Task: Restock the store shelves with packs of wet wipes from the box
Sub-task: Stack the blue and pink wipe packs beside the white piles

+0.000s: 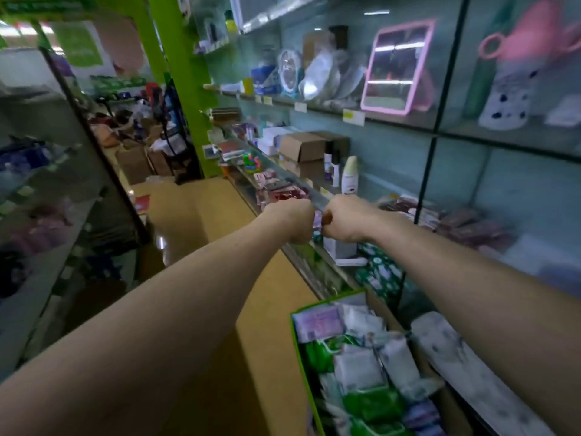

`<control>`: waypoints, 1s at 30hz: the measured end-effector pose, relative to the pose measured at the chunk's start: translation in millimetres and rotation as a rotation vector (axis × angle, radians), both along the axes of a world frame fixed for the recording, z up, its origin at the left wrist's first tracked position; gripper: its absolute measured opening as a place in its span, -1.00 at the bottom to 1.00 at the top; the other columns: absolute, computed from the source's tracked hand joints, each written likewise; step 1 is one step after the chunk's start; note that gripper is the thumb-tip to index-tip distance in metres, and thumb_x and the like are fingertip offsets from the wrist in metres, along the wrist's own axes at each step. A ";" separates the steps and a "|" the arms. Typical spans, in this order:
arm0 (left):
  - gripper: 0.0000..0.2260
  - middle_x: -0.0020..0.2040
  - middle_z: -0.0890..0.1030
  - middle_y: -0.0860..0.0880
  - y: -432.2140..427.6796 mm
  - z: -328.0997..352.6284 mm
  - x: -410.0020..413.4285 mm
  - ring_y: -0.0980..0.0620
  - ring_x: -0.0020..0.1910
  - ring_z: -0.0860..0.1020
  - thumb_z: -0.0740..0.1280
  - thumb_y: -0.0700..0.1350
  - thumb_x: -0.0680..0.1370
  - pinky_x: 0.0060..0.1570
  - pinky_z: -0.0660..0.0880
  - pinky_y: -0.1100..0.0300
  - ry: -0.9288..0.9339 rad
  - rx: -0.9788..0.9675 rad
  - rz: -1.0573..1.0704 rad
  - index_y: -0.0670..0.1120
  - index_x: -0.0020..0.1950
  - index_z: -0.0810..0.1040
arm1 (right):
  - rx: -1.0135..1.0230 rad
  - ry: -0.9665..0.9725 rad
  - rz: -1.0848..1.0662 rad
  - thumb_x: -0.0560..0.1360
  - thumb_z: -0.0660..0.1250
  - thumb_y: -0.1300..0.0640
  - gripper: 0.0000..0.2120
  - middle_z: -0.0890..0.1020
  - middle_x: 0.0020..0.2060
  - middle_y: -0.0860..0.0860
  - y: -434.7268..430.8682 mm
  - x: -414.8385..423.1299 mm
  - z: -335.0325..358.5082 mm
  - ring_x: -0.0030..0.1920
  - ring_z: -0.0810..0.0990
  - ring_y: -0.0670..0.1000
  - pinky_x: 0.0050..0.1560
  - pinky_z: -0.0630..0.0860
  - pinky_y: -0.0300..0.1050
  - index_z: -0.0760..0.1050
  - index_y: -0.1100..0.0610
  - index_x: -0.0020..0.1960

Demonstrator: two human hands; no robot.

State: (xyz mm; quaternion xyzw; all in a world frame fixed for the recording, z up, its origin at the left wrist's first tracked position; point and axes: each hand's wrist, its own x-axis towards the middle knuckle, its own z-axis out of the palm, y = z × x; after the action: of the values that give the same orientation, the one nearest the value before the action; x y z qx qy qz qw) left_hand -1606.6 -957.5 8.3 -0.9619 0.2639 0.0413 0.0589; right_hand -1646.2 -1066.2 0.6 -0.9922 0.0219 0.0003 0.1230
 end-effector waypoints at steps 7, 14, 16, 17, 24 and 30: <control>-0.68 0.18 0.57 -0.13 -50.7 -83.3 18.2 -0.11 0.08 0.55 0.26 -0.16 0.56 -0.08 0.46 0.10 0.171 0.055 -0.090 -0.13 0.32 0.48 | 0.076 0.202 -0.086 0.54 0.25 0.17 -0.84 0.60 -0.16 0.12 -58.4 1.5 -71.3 -0.13 0.55 0.14 -0.28 0.48 -0.13 0.58 0.16 -0.14; -0.92 0.02 0.47 -0.12 -56.1 -162.9 66.8 -0.09 -0.07 0.45 0.26 -0.18 0.55 -0.08 0.43 0.07 0.322 0.102 -0.111 -0.06 0.03 0.43 | 0.170 0.310 -0.132 0.55 0.27 0.15 -0.77 0.61 0.16 0.12 -76.0 31.6 -142.6 0.11 0.57 0.16 0.10 0.54 -0.03 0.61 0.10 0.15; -0.80 0.13 0.53 -0.16 -55.7 -192.2 84.6 -0.15 0.06 0.52 0.26 -0.18 0.55 0.03 0.48 0.06 0.375 0.113 -0.108 -0.16 0.16 0.51 | 0.185 0.353 -0.153 0.55 0.29 0.11 -0.77 0.60 0.17 0.11 -77.8 43.8 -167.2 0.12 0.57 0.14 0.09 0.53 -0.06 0.59 0.08 0.18; -0.72 0.20 0.55 -0.16 -55.0 -206.2 92.4 -0.16 0.13 0.53 0.26 -0.18 0.55 0.09 0.49 0.05 0.400 0.123 -0.100 -0.19 0.25 0.51 | 0.193 0.370 -0.167 0.55 0.30 0.10 -0.76 0.59 0.18 0.11 -78.0 49.8 -179.7 0.14 0.56 0.14 0.11 0.52 -0.06 0.58 0.08 0.20; -0.65 0.26 0.52 -0.17 -33.1 -292.2 136.7 -0.14 0.15 0.52 0.23 -0.21 0.58 0.05 0.47 0.06 0.577 0.166 -0.060 -0.20 0.37 0.43 | 0.218 0.527 -0.221 0.53 0.26 0.21 -0.75 0.59 0.16 0.12 -70.2 91.9 -273.8 0.20 0.50 0.16 0.21 0.47 0.04 0.57 0.11 0.18; -0.62 0.30 0.49 -0.17 -17.0 -348.3 163.2 -0.16 0.25 0.46 0.23 -0.17 0.58 0.13 0.45 0.07 0.601 0.158 -0.060 -0.18 0.40 0.39 | 0.155 0.611 -0.202 0.55 0.23 0.18 -0.61 0.44 0.34 0.13 -61.6 120.7 -332.2 0.29 0.45 0.19 0.20 0.46 0.01 0.41 0.06 0.37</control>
State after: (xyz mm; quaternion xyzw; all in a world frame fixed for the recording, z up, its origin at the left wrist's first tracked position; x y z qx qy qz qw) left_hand -1443.4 -974.5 -340.0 -0.8907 0.2939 0.3425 0.0540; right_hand -1525.4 -1127.8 -331.6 -0.9268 0.1558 0.2872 0.1852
